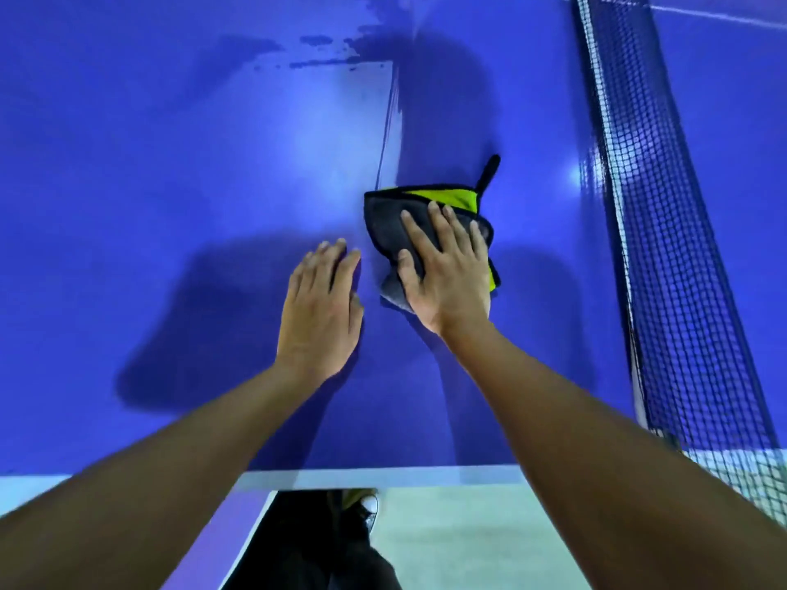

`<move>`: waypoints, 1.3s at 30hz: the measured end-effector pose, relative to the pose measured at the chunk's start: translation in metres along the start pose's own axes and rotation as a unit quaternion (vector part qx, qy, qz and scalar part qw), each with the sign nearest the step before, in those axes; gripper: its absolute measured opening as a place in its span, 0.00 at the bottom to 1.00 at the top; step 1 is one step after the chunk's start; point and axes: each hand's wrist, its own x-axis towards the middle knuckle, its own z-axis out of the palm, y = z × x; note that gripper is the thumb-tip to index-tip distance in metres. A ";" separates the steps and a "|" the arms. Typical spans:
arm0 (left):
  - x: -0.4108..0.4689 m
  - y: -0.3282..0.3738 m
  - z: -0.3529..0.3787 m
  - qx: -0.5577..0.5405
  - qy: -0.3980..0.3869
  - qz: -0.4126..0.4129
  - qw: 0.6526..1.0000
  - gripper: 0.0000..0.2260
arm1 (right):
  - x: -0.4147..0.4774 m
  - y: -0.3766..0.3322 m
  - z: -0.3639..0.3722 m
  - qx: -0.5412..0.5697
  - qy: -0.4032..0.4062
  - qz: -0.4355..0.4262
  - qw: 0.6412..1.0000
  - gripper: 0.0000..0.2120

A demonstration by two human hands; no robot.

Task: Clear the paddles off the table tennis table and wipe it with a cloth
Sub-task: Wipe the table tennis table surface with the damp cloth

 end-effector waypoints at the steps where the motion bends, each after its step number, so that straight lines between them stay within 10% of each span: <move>1: -0.028 0.002 0.001 0.003 -0.005 -0.010 1.000 0.23 | -0.023 -0.005 0.001 0.006 0.000 0.000 1.000 0.26; 11: -0.210 0.002 -0.003 0.008 -0.036 -0.029 0.999 0.26 | -0.208 -0.049 0.021 0.018 0.025 -0.019 0.999 0.26; 20: -0.207 -0.002 -0.024 -0.023 -0.062 -0.032 0.997 0.26 | -0.184 -0.087 0.021 0.023 0.012 -0.055 0.998 0.26; 39: 0.147 -0.119 -0.058 0.039 -0.030 -0.008 0.999 0.28 | 0.070 -0.067 0.015 0.013 0.028 0.014 0.999 0.27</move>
